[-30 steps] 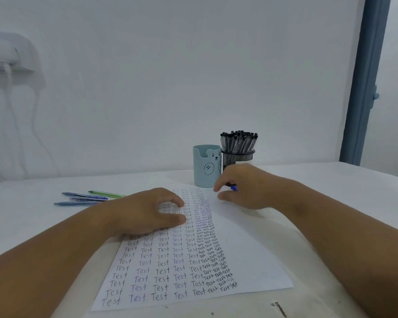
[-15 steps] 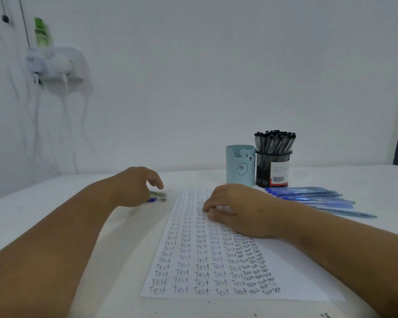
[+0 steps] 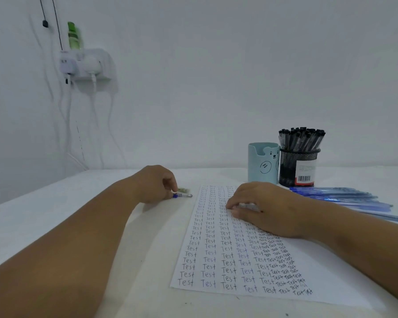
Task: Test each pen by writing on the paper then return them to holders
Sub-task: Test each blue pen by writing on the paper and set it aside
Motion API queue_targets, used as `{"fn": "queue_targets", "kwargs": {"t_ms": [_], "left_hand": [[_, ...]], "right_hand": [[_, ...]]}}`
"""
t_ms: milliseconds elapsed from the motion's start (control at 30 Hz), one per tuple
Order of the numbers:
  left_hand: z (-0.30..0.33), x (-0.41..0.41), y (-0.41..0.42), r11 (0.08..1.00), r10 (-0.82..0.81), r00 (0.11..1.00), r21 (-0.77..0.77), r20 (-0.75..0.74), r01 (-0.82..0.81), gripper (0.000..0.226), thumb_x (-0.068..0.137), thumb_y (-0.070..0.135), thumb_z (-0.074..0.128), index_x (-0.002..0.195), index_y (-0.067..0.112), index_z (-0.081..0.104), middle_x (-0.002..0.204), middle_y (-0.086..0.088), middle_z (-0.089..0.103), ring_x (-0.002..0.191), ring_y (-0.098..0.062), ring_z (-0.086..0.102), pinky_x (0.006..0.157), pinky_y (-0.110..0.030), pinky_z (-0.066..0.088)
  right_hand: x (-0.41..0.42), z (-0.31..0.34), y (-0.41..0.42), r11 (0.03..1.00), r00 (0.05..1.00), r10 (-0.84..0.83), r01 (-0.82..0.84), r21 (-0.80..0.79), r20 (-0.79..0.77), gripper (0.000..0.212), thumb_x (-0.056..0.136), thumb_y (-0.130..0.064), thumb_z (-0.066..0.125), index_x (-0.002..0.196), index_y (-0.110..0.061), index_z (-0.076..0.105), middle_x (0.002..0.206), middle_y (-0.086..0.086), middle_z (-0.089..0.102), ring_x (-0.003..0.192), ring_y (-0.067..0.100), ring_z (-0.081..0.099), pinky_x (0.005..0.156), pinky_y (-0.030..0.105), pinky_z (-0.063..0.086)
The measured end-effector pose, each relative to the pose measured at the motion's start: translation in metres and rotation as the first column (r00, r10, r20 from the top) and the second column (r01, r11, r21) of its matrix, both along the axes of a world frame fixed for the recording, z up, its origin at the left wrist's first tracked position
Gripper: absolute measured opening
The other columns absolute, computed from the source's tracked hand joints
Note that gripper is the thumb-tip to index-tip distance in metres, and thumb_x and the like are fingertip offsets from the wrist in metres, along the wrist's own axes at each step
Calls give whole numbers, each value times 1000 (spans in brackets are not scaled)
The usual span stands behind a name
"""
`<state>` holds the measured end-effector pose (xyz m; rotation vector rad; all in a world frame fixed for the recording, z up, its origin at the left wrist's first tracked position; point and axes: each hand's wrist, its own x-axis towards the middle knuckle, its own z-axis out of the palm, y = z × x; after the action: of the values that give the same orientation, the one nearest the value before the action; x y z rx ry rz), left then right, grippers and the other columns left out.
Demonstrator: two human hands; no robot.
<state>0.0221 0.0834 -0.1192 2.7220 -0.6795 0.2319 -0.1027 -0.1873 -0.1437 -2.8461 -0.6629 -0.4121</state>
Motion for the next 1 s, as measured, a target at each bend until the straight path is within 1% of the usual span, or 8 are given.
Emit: {"fn": "queue_targets", "kwargs": {"t_ms": [367, 500, 567, 633, 733, 833, 900, 1000], "left_hand": [[2, -1, -2, 999, -30, 999, -23, -30, 29, 9, 85, 17, 77, 91, 23, 77, 97, 8, 70, 75, 1, 57, 57, -3, 36], [6, -7, -14, 952, -40, 999, -303, 24, 46, 11, 96, 13, 61, 94, 20, 70, 96, 3, 68, 68, -5, 54, 51, -6, 37], [11, -15, -21, 864, -42, 999, -501, 33, 53, 14, 100, 12, 51, 96, 21, 61, 87, 0, 69, 66, -13, 55, 46, -13, 39], [17, -21, -29, 740, -58, 995, -666, 78, 95, 17, 103, 10, 42, 99, 21, 53, 79, -3, 67, 65, -14, 59, 55, -18, 43], [25, -29, -41, 332, -159, 987, -942, -10, 44, 20, 104, 9, 36, 96, 22, 49, 72, -2, 50, 51, -14, 46, 60, -30, 43], [27, -37, -50, -75, -472, 872, -980, -129, -186, 26, 104, 27, 38, 80, 20, 45, 61, 1, 37, 47, -14, 29, 53, -27, 29], [25, -39, -53, -173, -575, 806, -942, -140, -287, 32, 100, 34, 37, 72, 19, 42, 56, 2, 30, 45, -14, 23, 51, -25, 25], [22, -44, -57, -235, -611, 780, -909, -138, -345, 17, 83, 22, 37, 66, 19, 37, 54, 3, 24, 42, -13, 18, 48, -22, 23]], "right_hand": [[1, -1, -2, 1000, 1000, -1, 1, 10, -5, 29, 101, -46, 52, 123, -35, 68, 114, -22, 61, 109, -4, 53, 101, 24, 43], [1, -2, -2, 1000, 1000, 6, -6, 13, 2, 28, 101, -45, 53, 121, -34, 68, 114, -20, 62, 109, -4, 53, 100, 23, 43], [2, -3, -2, 1000, 1000, 7, -7, 15, 7, 27, 101, -45, 53, 121, -33, 69, 113, -20, 63, 108, -3, 53, 100, 23, 43], [1, -2, -2, 1000, 1000, 1, -1, 20, 1, 28, 101, -45, 54, 122, -34, 68, 113, -20, 62, 109, -3, 53, 100, 24, 44], [1, -1, -1, 1000, 1000, -3, 4, 19, -6, 28, 101, -45, 53, 123, -34, 68, 114, -21, 61, 109, -3, 53, 101, 24, 44], [1, -1, 0, 1000, 1000, -10, 10, 9, -10, 29, 101, -46, 53, 123, -34, 68, 116, -21, 61, 109, -3, 53, 102, 26, 43], [1, -1, 0, 1000, 1000, -12, 13, 10, -11, 29, 101, -46, 53, 123, -34, 67, 115, -21, 61, 109, -3, 53, 102, 27, 43], [1, -1, 0, 1000, 1000, -16, 17, 17, -14, 29, 101, -46, 53, 122, -34, 67, 115, -21, 61, 109, -3, 53, 101, 26, 44]]}}
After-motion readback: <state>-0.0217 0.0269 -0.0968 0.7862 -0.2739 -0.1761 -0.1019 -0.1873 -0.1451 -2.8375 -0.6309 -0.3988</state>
